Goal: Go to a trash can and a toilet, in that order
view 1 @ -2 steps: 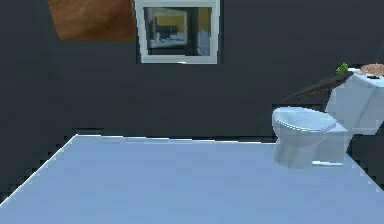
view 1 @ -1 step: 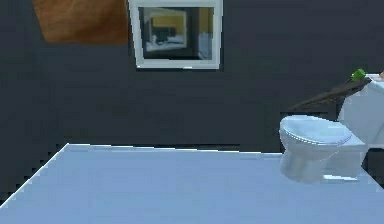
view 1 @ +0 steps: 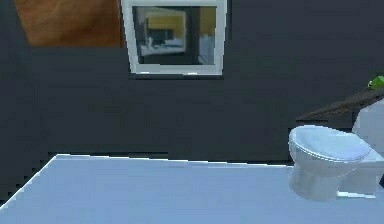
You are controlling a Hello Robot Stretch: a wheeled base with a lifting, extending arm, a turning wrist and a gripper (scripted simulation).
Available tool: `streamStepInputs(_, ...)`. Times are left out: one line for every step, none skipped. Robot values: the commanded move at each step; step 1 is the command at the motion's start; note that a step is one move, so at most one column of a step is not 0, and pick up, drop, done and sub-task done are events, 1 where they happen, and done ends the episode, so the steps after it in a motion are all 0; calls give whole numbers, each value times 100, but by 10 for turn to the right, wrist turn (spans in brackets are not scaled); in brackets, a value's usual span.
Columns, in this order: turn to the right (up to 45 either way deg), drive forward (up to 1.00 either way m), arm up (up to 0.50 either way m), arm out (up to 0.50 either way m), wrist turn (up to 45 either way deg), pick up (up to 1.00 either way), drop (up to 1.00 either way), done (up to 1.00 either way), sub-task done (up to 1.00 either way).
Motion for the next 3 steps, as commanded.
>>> streamStepInputs(450,0,0,0,0,0,0,0,0)
streamStepInputs(30,0,0,0,0,0,0,0,0)
streamStepInputs(0,70,0,0,0,0,0,0,0)
